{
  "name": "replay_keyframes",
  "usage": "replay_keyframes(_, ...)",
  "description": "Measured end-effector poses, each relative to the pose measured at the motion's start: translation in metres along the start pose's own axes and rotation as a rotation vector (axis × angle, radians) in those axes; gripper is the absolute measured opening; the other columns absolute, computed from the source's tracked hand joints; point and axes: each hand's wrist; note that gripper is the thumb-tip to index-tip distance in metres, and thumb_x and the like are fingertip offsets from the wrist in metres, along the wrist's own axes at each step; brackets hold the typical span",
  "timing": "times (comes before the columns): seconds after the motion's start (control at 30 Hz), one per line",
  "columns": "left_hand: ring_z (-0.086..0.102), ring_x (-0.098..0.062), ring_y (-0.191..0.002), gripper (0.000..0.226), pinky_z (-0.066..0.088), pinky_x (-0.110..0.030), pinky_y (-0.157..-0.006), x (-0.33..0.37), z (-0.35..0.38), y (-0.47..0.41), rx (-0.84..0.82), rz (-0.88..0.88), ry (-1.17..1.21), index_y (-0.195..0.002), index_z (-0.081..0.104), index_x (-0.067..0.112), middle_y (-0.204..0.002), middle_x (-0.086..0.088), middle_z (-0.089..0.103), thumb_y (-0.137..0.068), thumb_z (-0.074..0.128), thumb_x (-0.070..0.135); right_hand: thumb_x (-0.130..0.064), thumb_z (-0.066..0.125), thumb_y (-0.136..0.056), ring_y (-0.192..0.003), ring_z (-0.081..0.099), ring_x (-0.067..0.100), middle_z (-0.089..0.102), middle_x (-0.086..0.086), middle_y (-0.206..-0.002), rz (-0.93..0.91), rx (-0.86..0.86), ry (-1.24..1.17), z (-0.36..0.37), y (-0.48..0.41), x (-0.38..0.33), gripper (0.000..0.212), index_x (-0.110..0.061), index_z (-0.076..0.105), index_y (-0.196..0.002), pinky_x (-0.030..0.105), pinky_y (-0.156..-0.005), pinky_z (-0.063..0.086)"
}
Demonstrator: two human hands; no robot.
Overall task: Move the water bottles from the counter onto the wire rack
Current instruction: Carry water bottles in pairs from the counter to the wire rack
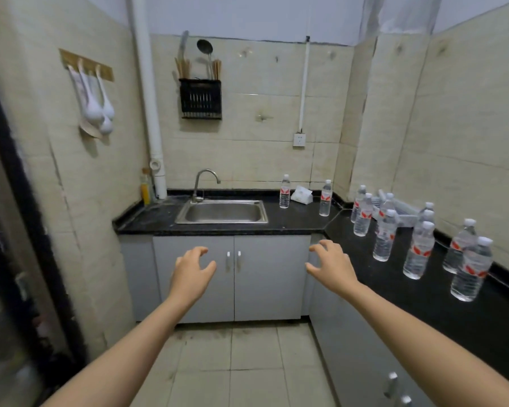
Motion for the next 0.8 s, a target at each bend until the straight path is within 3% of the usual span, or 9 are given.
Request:
replay_keyframes(0.43,0.043,-0.022,-0.125,0.038,0.036,-0.036,-0.104,-0.004,0.116,-0.226,-0.078,-0.066,0.028,-0.126,0.049,0.012,-0.132,-0.007,0.052,-0.089,0.053,0.018,-0.033,0.051,-0.088,-0.128,0.037,0.018,0.044,0.0,-0.136,-0.043,-0.084,-0.162,0.091,-0.231,0.045,0.046,-0.018,0.042,-0.131,0.03,-0.102,0.031)
replay_keyframes(0.8,0.048,-0.026,-0.119,0.033,0.037,-0.035,-0.099,-0.066,0.181,-0.382,-0.077,-0.113,0.102,-0.119,0.055,0.007,-0.124,-0.011,0.057,-0.087,0.056,0.014,-0.03,0.052,-0.088,-0.127,0.038,0.018,0.044,0.003,-0.135,0.019,-0.166,-0.194,0.173,-0.379,0.054,0.046,-0.015,0.043,-0.13,0.028,-0.103,0.032)
Point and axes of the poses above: each hand's wrist, its own y-axis away from the middle knuckle, its own z-axis out of the palm, x = y × z
